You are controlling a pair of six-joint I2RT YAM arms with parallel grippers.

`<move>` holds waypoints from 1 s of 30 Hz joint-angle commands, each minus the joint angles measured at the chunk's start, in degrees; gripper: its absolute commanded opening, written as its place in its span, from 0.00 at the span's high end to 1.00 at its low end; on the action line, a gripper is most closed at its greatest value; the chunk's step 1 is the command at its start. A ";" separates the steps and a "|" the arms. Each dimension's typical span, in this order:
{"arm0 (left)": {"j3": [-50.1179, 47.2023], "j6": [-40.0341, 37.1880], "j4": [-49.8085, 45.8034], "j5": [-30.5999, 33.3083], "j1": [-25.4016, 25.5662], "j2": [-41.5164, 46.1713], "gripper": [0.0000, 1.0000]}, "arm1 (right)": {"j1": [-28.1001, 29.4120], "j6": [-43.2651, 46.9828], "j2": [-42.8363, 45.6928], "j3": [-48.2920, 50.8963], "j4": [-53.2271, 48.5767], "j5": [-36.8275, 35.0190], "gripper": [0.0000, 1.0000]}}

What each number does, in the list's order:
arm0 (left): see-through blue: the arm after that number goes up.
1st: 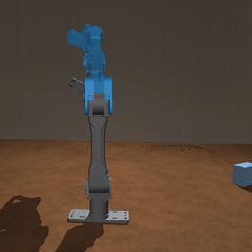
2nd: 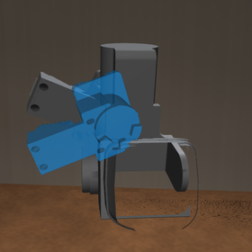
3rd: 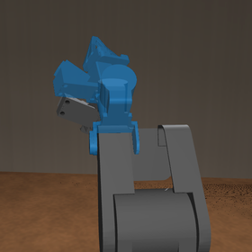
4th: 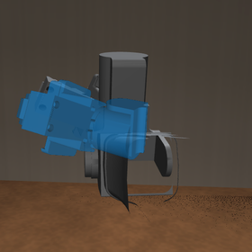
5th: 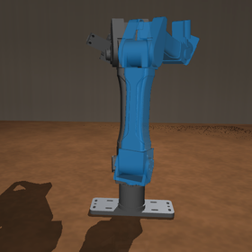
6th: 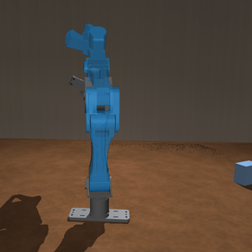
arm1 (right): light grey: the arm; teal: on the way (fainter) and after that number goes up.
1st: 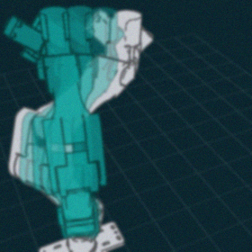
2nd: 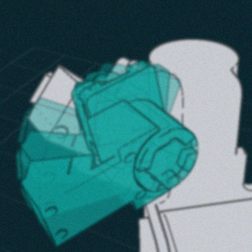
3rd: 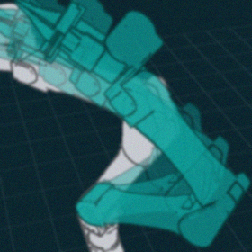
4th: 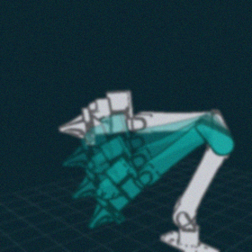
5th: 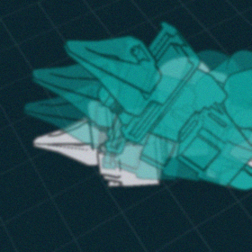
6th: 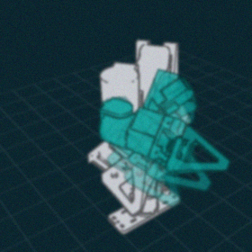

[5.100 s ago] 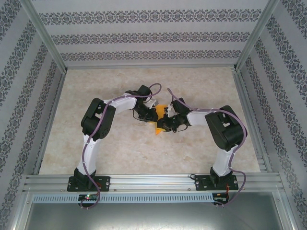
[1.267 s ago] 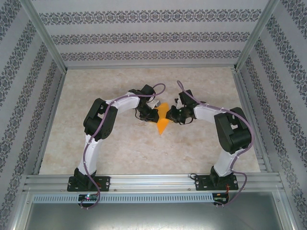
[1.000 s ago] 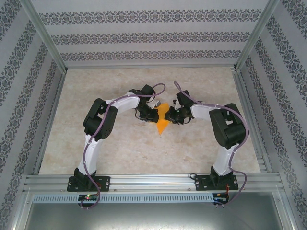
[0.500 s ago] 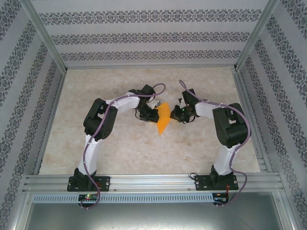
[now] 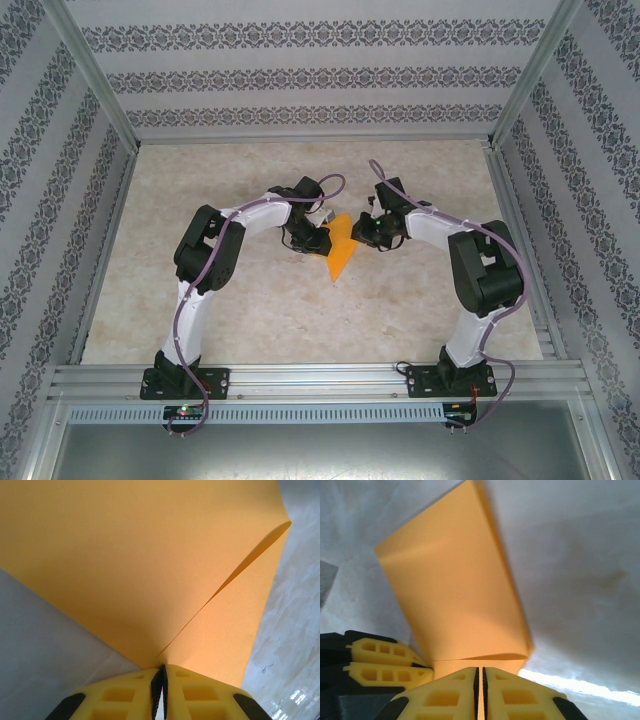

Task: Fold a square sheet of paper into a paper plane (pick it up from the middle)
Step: Third fold the triangle at the center of the table.

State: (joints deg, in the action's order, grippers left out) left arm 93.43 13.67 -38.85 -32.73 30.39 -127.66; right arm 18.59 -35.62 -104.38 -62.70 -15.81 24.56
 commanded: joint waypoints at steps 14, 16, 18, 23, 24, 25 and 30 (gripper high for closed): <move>-1.68 -0.59 0.18 5.63 1.69 -5.40 0.83 | -2.62 3.86 -2.16 -1.62 -4.53 -4.28 0.84; -1.59 -0.46 0.31 5.45 1.70 -4.98 0.83 | -2.94 4.01 -0.75 -1.11 -5.06 -4.14 0.82; -1.50 -0.29 0.40 5.31 1.68 -4.55 0.83 | -3.24 3.12 0.51 0.18 -3.76 -1.77 0.79; -1.05 -0.01 0.66 5.10 1.69 -4.57 0.83 | -3.13 1.40 0.22 1.98 -1.56 1.98 0.73; -0.94 0.11 0.71 5.00 1.69 -4.62 0.83 | -3.13 0.93 -0.29 2.25 -0.53 3.27 0.72; -0.96 0.13 0.70 5.03 1.69 -4.70 0.83 | -3.13 0.57 -0.88 2.39 0.25 4.23 0.72; -0.85 -0.15 0.54 5.01 1.73 -4.96 0.83 | -2.75 -0.78 -2.83 2.50 3.03 6.97 0.70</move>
State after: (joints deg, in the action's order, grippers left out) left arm 93.69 13.72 -39.09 -32.95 30.39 -127.61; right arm 15.53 -34.87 -105.84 -61.08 -15.40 28.36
